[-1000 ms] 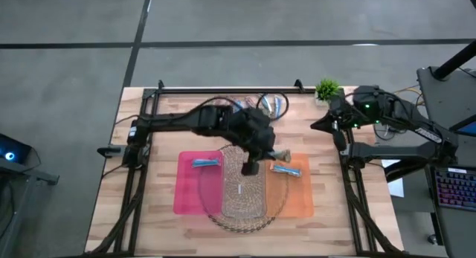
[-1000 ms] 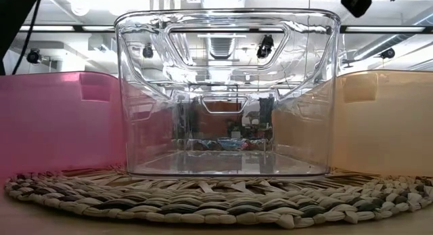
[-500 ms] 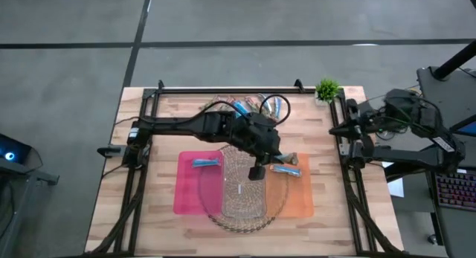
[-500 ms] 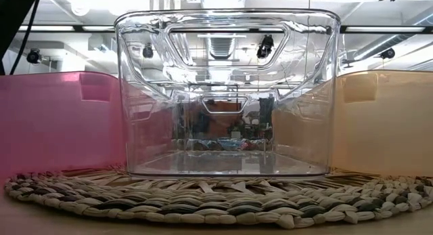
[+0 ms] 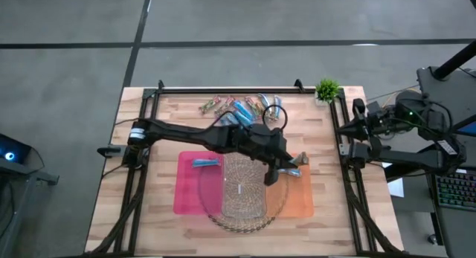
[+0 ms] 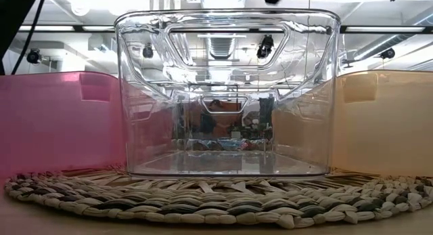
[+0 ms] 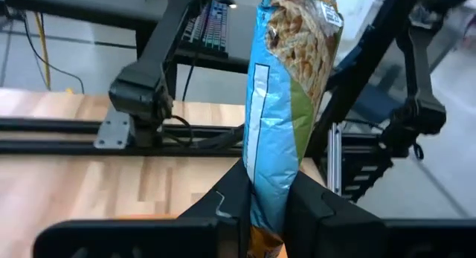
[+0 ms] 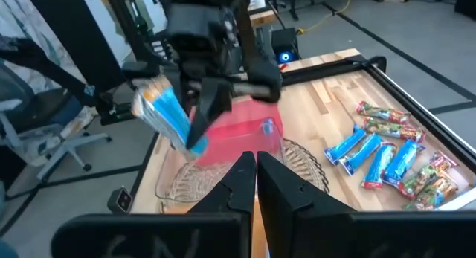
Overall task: Pick and place Granola Bars by type
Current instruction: Put the yellow granola bar into the orange bin
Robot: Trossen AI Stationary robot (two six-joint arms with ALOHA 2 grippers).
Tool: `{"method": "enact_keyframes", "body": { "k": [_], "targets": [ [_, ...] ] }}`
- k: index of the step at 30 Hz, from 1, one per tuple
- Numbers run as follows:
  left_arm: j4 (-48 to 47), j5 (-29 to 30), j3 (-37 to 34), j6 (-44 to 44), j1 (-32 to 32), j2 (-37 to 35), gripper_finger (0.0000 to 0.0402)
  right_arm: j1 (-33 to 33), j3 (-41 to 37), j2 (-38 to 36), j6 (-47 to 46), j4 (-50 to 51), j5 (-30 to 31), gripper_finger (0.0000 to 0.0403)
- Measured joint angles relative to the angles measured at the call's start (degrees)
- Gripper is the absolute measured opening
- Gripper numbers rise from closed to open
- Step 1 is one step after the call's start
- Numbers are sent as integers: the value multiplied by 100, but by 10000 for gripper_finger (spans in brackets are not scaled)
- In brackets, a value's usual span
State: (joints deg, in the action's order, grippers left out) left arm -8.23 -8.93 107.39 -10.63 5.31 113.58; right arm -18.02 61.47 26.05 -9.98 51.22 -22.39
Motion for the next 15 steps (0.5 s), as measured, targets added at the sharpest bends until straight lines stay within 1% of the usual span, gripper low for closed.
{"method": "enact_keyframes", "body": {
  "k": [5,10,15],
  "targets": [
    [788,-2,-677,-360,21,2,37,-2,0,21,142,4,2,8],
    [850,0,-973,-455,28,2,37,0,0,42,164,14,0,8],
    [871,-1,-1016,-455,32,2,37,-2,0,37,164,37,0,8]
  ]
}}
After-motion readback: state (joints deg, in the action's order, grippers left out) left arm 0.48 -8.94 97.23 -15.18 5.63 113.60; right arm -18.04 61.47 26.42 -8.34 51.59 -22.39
